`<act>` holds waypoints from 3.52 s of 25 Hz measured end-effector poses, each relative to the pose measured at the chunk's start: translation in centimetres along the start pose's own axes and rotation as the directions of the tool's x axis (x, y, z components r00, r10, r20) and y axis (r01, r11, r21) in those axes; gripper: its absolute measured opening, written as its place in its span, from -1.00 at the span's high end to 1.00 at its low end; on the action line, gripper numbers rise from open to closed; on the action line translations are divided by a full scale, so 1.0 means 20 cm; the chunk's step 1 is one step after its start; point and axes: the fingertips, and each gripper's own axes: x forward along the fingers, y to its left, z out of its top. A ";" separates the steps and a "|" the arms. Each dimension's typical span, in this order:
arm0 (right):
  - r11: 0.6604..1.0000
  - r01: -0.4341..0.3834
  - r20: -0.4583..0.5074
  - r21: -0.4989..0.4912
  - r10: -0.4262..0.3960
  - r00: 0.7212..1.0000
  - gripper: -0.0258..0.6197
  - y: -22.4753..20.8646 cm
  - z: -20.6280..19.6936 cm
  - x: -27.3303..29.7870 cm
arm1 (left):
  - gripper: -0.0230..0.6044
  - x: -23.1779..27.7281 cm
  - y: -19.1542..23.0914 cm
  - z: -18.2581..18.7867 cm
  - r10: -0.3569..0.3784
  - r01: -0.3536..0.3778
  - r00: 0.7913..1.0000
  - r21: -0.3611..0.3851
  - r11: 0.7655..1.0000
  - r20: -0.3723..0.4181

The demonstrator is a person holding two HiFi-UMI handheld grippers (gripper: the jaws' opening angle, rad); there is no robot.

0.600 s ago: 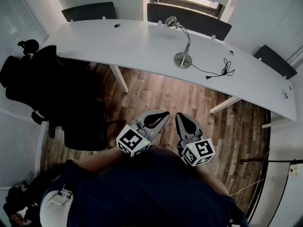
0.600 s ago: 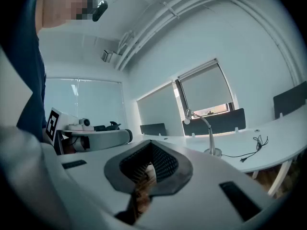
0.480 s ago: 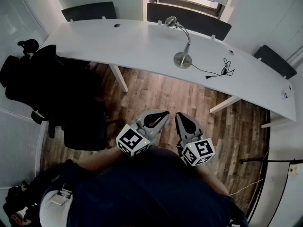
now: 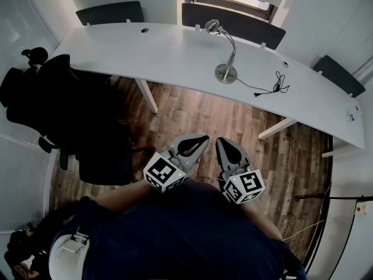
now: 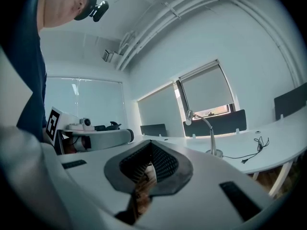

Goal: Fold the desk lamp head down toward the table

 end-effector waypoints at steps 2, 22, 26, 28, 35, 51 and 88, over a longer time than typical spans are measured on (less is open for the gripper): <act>1.000 0.007 0.004 0.000 -0.007 1.000 0.89 0.01 0.00 0.02 | 0.91 -0.02 0.03 0.00 0.008 -0.008 1.000 0.000 1.000 0.001; 0.991 0.124 0.027 -0.040 -0.123 0.992 0.89 -0.10 0.00 0.31 | 0.91 0.00 0.39 0.05 -0.001 -0.002 0.999 0.055 0.998 0.049; 0.994 0.102 0.023 -0.040 -0.101 0.995 0.88 -0.29 0.03 0.43 | 0.91 0.17 0.52 0.06 0.032 -0.035 0.998 0.066 0.997 0.047; 0.995 0.088 0.020 -0.039 -0.088 0.996 0.89 -0.41 0.06 0.49 | 0.91 0.28 0.59 0.06 0.052 -0.055 0.998 0.071 0.996 0.042; 0.999 0.033 0.003 -0.023 -0.033 0.999 0.89 -0.93 0.16 0.68 | 0.91 0.76 0.81 0.09 0.172 -0.173 0.984 0.030 0.984 0.037; 0.999 -0.028 -0.067 -0.031 0.026 0.997 0.88 -1.42 0.18 0.97 | 0.91 1.16 1.15 0.14 0.305 -0.305 0.952 0.051 0.951 0.012; 0.992 0.092 -0.174 -0.086 -0.106 0.979 0.69 -1.80 -0.06 1.40 | 0.74 1.38 1.64 0.05 0.360 -0.343 0.928 0.153 0.927 -0.098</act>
